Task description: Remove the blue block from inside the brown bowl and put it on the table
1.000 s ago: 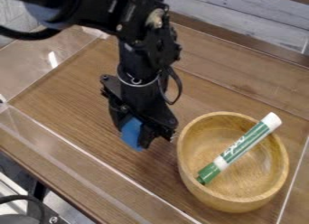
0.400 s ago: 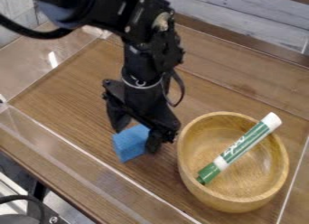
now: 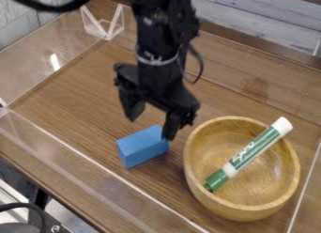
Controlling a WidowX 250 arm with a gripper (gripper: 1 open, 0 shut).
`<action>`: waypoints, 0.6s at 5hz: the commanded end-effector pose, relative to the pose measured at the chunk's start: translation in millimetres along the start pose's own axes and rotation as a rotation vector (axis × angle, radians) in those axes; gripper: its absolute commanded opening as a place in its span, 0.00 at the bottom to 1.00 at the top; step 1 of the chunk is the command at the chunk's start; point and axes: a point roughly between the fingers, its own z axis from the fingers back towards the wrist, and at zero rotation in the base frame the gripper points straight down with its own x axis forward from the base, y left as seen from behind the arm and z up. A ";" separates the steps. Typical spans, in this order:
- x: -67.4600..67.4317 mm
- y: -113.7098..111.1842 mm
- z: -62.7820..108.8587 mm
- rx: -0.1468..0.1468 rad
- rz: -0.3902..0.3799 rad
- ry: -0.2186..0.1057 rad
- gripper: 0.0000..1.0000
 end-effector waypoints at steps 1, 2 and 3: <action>21.8 1.0 39.0 -0.017 0.023 -0.068 1.00; 38.4 -0.6 58.4 -0.037 0.021 -0.089 1.00; 48.7 -1.5 58.1 -0.055 0.003 -0.110 1.00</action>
